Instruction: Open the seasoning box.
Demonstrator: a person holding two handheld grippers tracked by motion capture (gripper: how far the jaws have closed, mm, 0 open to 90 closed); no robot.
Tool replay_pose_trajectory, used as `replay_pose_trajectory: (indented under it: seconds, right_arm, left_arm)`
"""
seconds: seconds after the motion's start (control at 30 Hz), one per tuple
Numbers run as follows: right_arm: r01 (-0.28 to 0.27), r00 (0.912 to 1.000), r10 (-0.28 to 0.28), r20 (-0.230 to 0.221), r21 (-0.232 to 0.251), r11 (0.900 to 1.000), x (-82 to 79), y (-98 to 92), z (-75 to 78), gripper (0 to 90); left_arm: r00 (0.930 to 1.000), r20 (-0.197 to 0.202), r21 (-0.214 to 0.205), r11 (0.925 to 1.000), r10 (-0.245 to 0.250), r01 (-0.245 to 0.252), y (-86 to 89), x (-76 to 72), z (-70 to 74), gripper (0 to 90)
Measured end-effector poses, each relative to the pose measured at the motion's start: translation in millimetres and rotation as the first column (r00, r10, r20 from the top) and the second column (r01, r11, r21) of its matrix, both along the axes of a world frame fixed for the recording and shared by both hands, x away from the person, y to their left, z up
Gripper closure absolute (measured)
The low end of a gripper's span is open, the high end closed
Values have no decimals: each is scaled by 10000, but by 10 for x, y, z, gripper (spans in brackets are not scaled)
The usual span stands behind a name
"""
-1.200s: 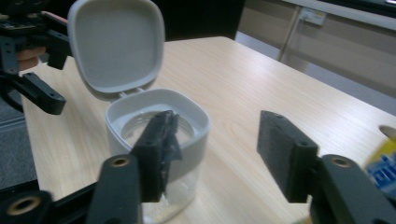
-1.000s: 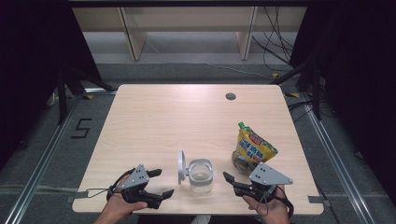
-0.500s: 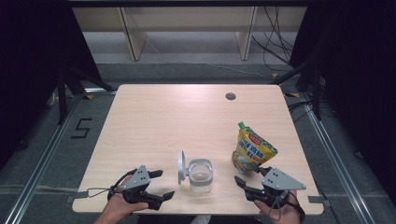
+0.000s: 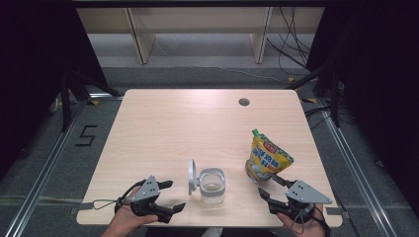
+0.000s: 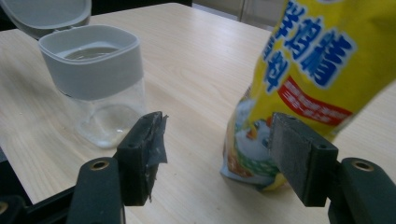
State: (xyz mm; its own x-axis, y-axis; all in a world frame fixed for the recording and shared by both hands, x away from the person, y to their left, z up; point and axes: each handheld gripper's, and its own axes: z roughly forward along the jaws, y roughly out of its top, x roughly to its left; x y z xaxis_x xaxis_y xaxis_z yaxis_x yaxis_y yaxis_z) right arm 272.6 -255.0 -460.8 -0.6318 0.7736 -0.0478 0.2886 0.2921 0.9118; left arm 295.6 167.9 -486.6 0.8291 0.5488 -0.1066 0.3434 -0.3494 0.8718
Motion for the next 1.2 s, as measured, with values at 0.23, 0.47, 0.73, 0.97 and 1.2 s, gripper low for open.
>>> replay_pose_trajectory:
  seconds: [0.23,0.47,0.73,0.97,1.2]
  right_arm:
    - [499,9983,-496,-305,81,9987,-20,-78,-58,371]
    - [865,9957,-861,-346,109,9962,63,-172,-145,312]
    - [1240,9911,-1222,-523,330,9917,90,-196,-198,253]
    - [1095,9939,-1094,-141,55,9940,168,-223,-230,207]
    - [1076,9935,-1064,-395,281,9938,228,-192,-277,195]
  left_arm:
    - [10000,-11,82,10000,53,-53,-3,-42,-32,151]
    - [9996,-147,35,9997,233,-233,-4,-101,-55,151]
    - [9997,-125,264,9994,226,-223,-52,-149,-65,151]
    - [10000,69,312,9995,47,-49,-72,-190,-51,151]
    - [9999,146,439,9990,57,-63,-55,-193,-36,151]
